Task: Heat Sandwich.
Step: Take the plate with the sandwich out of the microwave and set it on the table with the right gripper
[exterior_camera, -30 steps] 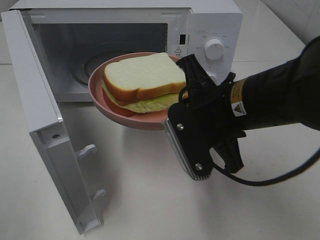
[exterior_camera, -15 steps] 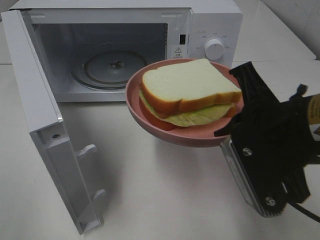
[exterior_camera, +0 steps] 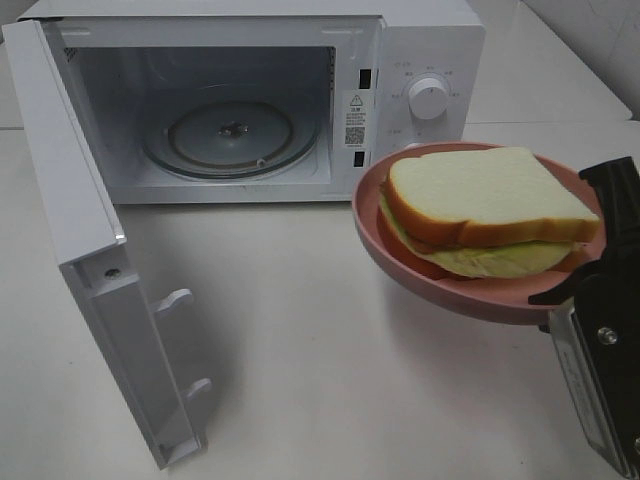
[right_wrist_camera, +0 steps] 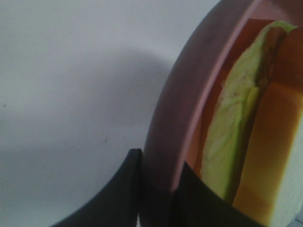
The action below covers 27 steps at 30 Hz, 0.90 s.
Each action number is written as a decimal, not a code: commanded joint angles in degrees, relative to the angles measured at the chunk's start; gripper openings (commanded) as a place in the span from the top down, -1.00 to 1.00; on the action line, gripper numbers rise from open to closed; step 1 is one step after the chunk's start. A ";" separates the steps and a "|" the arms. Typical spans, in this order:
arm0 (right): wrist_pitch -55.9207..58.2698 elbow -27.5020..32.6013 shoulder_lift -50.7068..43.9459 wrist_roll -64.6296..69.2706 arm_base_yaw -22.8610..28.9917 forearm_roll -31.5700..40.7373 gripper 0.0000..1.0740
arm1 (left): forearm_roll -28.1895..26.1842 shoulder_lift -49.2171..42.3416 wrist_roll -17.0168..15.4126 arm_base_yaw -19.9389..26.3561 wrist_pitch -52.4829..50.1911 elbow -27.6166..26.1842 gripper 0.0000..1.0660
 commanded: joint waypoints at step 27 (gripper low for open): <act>20.57 0.34 -0.80 50.02 0.23 -22.12 0.99 | 0.06 -0.40 -0.17 -0.34 0.00 0.06 -0.88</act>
